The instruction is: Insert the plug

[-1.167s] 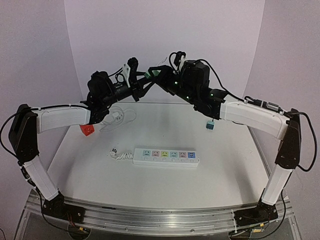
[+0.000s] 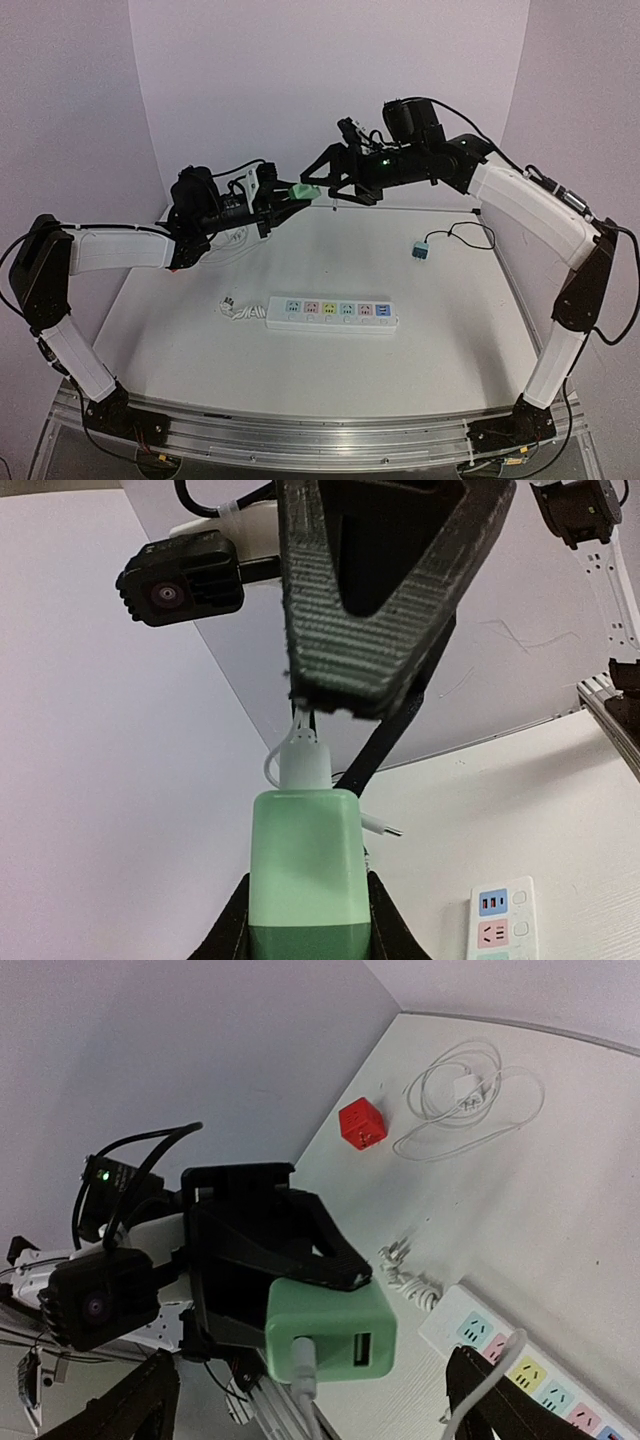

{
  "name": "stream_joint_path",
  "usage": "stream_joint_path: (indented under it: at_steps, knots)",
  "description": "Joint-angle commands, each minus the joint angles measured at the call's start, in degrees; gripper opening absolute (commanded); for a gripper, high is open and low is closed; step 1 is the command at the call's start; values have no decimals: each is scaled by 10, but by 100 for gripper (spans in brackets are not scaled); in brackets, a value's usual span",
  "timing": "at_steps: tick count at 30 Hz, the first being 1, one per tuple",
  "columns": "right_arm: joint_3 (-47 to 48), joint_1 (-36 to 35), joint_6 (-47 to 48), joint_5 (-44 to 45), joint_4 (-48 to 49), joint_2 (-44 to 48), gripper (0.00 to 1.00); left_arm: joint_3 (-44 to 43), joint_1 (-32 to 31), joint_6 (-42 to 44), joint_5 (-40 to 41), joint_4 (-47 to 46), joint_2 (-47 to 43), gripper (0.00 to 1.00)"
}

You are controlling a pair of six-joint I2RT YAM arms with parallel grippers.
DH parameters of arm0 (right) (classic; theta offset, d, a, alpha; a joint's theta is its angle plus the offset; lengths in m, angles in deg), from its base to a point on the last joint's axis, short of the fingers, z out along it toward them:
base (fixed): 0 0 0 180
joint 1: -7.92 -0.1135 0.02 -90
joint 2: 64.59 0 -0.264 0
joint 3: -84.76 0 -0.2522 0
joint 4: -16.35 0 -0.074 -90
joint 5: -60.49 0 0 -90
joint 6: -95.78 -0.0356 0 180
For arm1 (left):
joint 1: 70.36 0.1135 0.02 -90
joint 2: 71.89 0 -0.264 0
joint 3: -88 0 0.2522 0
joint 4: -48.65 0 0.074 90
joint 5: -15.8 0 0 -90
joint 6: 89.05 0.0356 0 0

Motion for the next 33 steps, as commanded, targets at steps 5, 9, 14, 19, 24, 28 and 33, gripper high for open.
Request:
stream_joint_path:
  at_steps: [5,9,14,19,24,28,33]
  knots:
    - [49,-4,17,-66,-47,-25,82,-7,1,17,-33,-26,-15,0]
    - [66,-2,27,-54,-51,-36,80,-5,2,19,-41,-23,-17,0]
    - [86,4,28,-41,-55,-54,81,-2,2,23,-61,-23,-21,0]
    - [99,8,33,-52,-56,-64,61,-2,1,26,-57,-19,-22,0]
    - [85,13,30,-83,-58,-62,48,-6,2,25,-54,-15,-18,0]
    - [78,15,27,-99,-61,-62,52,-12,2,27,-50,-11,-14,0]
    - [87,15,23,-104,-62,-72,51,-17,2,26,-52,-9,-11,0]
